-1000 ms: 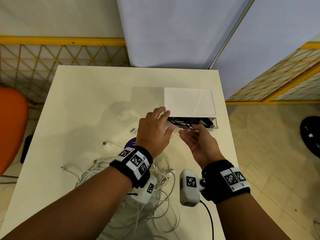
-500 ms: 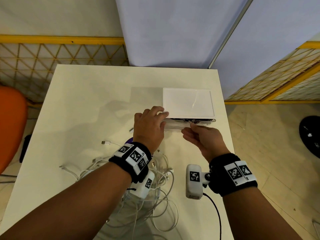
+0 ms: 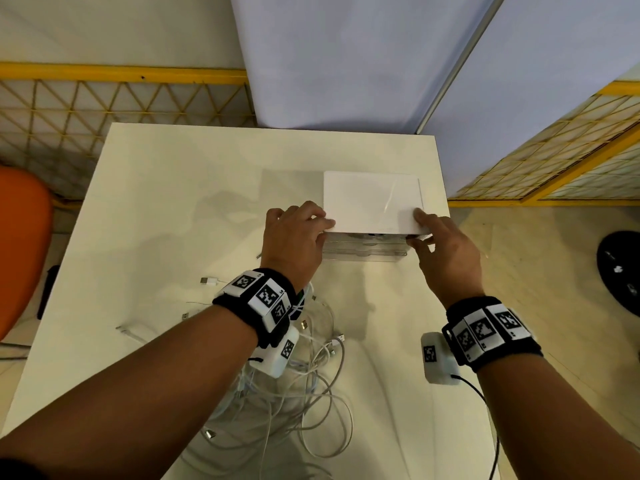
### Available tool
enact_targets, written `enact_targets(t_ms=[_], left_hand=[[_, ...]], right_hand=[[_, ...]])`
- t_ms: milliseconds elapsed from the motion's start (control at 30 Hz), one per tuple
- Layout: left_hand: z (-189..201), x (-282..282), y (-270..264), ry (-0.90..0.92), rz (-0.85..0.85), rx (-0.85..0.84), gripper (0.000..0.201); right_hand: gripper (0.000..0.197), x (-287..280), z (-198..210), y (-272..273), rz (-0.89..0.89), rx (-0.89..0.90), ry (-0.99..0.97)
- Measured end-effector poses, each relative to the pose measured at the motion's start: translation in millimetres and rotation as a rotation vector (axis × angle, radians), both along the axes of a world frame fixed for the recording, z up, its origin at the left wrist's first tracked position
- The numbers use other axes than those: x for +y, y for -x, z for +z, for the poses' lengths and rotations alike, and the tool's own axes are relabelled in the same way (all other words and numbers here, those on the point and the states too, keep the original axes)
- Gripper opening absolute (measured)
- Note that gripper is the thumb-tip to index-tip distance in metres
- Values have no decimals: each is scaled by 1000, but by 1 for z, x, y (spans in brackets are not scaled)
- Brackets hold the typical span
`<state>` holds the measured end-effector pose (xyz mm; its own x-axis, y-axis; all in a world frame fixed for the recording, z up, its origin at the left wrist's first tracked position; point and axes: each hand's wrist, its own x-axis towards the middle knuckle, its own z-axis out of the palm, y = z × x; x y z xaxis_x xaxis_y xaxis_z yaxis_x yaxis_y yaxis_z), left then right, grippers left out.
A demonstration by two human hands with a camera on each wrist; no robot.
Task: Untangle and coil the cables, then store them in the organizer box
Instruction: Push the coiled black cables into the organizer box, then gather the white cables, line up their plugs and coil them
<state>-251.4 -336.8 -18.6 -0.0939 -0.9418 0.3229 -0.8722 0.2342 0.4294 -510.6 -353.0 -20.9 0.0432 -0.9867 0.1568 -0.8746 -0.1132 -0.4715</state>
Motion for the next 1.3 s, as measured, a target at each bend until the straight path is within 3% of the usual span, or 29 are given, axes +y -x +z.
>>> enact_targets(t_ms=[367,600,800,967,1133,1300], left_hand=[[6,1,-1,-96,-22,56,31],[14,50,-26,-266,78,258,50],[17,122,-66,-243,228,319,37],[16,187,-95,-214,272,272,33],[13,234,-115,-339,262,269,7],[4,255,-128,-594,147,143,10]], right_hand=[[41,2,-9,-1,4,-3,75],[63,22,4,-7,41,209,42],[33,76,22,-32,119,71,134],[2,136,26,-69,312,11,-103],[21,178,18,-103,488,115,-394],[27,210,4,-138,510,80,-645]])
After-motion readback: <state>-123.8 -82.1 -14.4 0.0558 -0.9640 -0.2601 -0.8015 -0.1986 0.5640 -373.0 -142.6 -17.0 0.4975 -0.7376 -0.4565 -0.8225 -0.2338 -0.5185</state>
